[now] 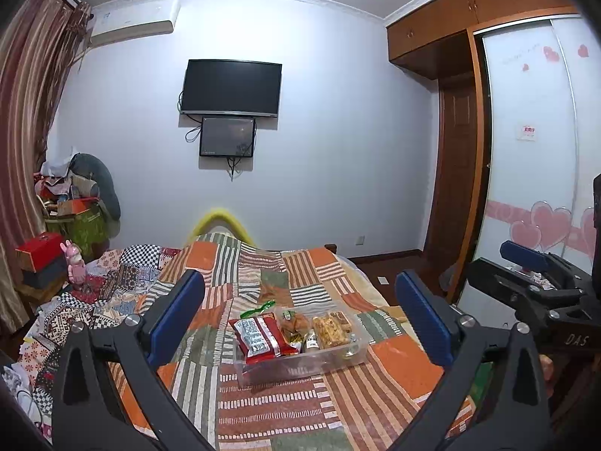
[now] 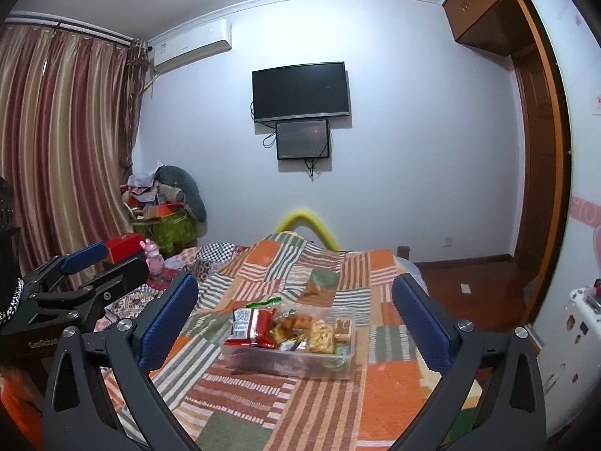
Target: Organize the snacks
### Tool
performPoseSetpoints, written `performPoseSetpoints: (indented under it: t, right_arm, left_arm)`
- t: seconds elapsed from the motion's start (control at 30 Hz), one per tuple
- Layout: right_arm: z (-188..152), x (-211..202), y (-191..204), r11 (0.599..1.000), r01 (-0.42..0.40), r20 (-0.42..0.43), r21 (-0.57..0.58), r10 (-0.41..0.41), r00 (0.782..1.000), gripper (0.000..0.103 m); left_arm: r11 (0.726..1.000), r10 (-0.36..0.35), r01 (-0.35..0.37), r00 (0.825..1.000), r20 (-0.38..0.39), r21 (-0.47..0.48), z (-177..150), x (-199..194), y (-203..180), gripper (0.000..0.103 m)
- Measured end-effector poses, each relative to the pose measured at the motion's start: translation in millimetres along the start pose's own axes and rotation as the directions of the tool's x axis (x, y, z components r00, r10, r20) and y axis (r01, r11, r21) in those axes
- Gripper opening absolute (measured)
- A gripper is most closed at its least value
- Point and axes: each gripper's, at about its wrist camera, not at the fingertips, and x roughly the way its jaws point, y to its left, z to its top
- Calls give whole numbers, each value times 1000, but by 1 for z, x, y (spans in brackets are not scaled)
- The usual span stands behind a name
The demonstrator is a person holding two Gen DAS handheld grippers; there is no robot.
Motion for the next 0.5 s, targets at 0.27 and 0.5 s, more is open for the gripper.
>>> performPoseSetpoints:
  t: [0.27,0.5]
  right_arm:
    - [-9,-7,1,1000,4,-5,1,-4,1000,103]
    - [-8,-6,0,1000,5,-5,1,-5,1000,103]
  left_arm:
    - [1000,11,-11,1000,-1,-3,-1,1,0,103]
    - [1000,7,-7,1000,-3,-5,-2,2,1,103]
